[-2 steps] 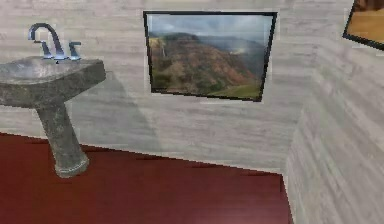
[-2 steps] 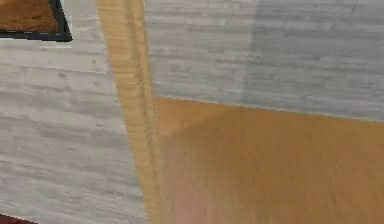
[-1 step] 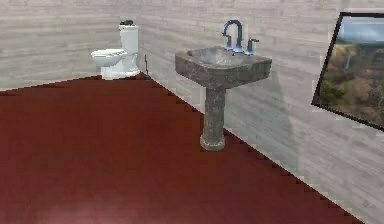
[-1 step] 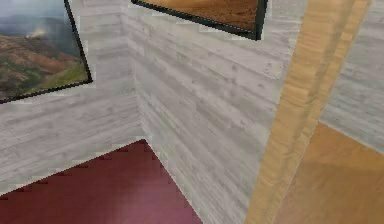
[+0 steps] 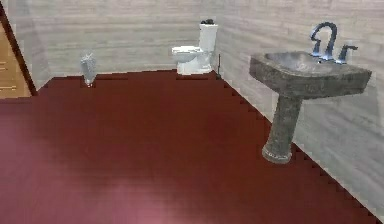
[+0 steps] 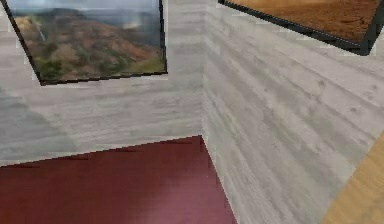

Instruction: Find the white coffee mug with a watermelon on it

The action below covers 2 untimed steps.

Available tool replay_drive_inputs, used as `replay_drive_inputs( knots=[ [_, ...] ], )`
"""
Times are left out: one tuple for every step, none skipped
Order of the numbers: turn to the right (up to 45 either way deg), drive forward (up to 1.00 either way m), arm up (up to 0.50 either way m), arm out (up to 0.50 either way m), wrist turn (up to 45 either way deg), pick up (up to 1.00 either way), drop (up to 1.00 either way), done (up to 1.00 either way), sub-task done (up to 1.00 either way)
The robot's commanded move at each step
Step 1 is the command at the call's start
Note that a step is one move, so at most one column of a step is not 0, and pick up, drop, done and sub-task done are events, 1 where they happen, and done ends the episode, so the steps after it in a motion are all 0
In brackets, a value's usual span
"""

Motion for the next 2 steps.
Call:
replay_drive_inputs(
  knots=[
    [0.0,0.5,0.0,0.0,0.0,0.0,0.0,0.0,0.0],
    [-45.0,0.0,0.0,0.0,0.0,0.0,0.0,0.0,0.0]
  ],
)
